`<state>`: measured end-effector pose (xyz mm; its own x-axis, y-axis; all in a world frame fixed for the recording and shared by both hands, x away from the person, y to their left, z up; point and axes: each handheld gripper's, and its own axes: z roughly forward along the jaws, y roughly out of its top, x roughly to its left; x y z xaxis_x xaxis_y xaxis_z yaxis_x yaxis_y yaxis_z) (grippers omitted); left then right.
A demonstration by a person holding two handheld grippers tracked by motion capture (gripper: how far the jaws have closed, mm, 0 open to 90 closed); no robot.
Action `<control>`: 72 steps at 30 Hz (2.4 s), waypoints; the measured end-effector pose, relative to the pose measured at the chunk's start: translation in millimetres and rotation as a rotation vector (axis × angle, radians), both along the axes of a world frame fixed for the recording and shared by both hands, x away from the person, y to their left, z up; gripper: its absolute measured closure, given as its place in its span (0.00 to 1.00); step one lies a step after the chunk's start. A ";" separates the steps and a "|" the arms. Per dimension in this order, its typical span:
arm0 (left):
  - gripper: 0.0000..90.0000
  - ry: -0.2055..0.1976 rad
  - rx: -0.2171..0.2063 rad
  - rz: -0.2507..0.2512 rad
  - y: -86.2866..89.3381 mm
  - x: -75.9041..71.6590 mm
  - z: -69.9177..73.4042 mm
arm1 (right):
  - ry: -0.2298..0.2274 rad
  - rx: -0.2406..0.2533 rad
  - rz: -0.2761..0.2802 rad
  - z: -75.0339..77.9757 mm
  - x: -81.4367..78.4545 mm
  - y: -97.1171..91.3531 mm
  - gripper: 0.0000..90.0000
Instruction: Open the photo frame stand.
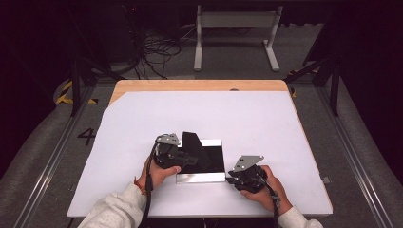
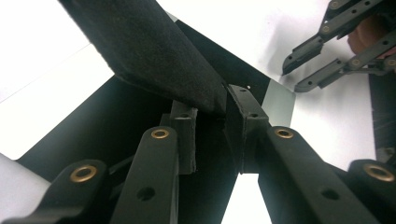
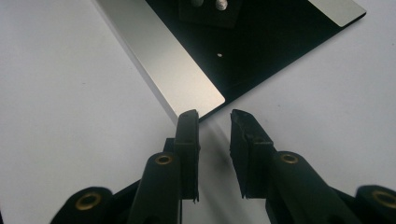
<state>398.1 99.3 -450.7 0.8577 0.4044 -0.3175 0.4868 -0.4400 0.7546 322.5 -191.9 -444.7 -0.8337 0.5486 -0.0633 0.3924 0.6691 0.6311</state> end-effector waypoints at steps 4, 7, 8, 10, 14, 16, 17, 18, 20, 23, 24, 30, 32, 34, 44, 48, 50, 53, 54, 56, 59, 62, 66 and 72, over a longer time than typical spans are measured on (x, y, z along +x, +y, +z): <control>0.79 -0.060 0.058 0.000 -1.4 -2.7 2.7 | 0.002 0.001 0.002 -0.6 -0.7 -0.3 0.81; 0.79 -0.108 0.103 -0.006 -2.7 -6.9 4.5 | 0.000 0.004 0.002 -0.9 -0.7 -1.2 0.81; 0.79 -0.120 0.111 -0.006 -2.8 -7.7 4.8 | 0.003 0.005 -0.001 -0.9 -0.9 -1.4 0.81; 0.79 -0.136 0.122 -0.007 -2.4 -8.7 5.1 | 0.003 0.005 0.001 -0.8 -0.9 -1.5 0.81; 0.78 -0.156 0.124 -0.006 0.6 -9.7 6.4 | 0.006 0.005 0.003 -0.8 -1.5 -1.1 0.81; 0.76 -0.173 0.126 0.001 2.8 -11.8 8.1 | 0.009 0.007 0.004 -0.7 -2.0 -0.8 0.81; 0.76 -0.178 0.125 0.005 4.0 -12.4 8.9 | 0.010 0.007 0.003 -0.7 -2.2 -0.6 0.81; 0.75 -0.185 0.129 0.012 5.1 -13.0 9.5 | 0.010 0.006 0.004 -0.6 -2.5 -0.4 0.81; 0.74 -0.211 0.157 0.026 7.9 -15.4 10.6 | 0.009 0.007 0.004 -0.5 -2.6 -0.4 0.80; 0.72 -0.257 0.193 0.040 11.8 -20.0 12.7 | 0.012 0.007 0.005 -0.5 -3.3 -0.6 0.80; 0.70 -0.280 0.212 0.052 13.1 -21.7 13.5 | 0.012 0.007 0.004 -0.6 -3.4 -0.5 0.79; 0.64 -0.412 0.269 0.085 20.0 -30.3 21.8 | 0.016 0.006 0.002 -0.7 -3.3 -0.3 0.78; 0.63 -0.381 0.212 0.074 21.9 -29.2 24.0 | 0.016 0.007 0.005 -0.8 -3.4 0.0 0.78; 0.60 -0.356 0.180 0.081 23.8 -27.2 26.2 | 0.015 0.009 0.005 -0.5 -3.7 0.3 0.78; 0.48 -0.291 0.006 0.149 35.7 -17.1 43.4 | 0.019 0.013 0.008 -0.7 -3.6 0.8 0.78; 0.45 -0.249 -0.030 0.181 30.8 -5.1 44.9 | 0.021 0.013 0.005 -0.9 -3.2 2.1 0.78; 0.44 -0.218 -0.045 0.195 30.1 1.5 43.1 | 0.021 0.015 0.006 -0.8 -3.2 2.1 0.78; 0.49 -0.185 -0.047 0.209 29.5 8.5 40.2 | 0.022 0.018 0.005 -1.3 -2.7 1.9 0.78; 0.50 -0.160 -0.059 0.212 30.2 11.3 39.0 | 0.022 0.021 0.007 -1.5 -2.4 1.8 0.78; 0.55 -0.158 -0.058 0.227 30.7 14.3 38.8 | 0.024 0.023 0.007 -1.6 -2.0 1.4 0.79; 0.65 -0.145 -0.080 0.217 32.0 18.3 39.7 | 0.027 0.030 0.007 -1.9 -1.0 0.9 0.79; 0.71 -0.140 -0.058 0.219 29.5 20.8 39.6 | 0.029 0.029 0.005 -1.8 -0.9 1.4 0.79; 0.79 -0.150 -0.057 0.197 30.2 24.8 38.3 | 0.029 0.030 0.007 -1.9 -0.6 1.8 0.79; 0.81 -0.098 -0.084 0.225 32.0 29.8 35.6 | 0.031 0.031 0.005 -1.8 -0.3 2.6 0.79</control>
<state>427.9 131.3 -415.1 0.7774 0.5642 -0.2782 0.4883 -0.2624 0.8323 322.2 -189.2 -446.5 -0.8379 0.5455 -0.0209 0.4084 0.6518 0.6390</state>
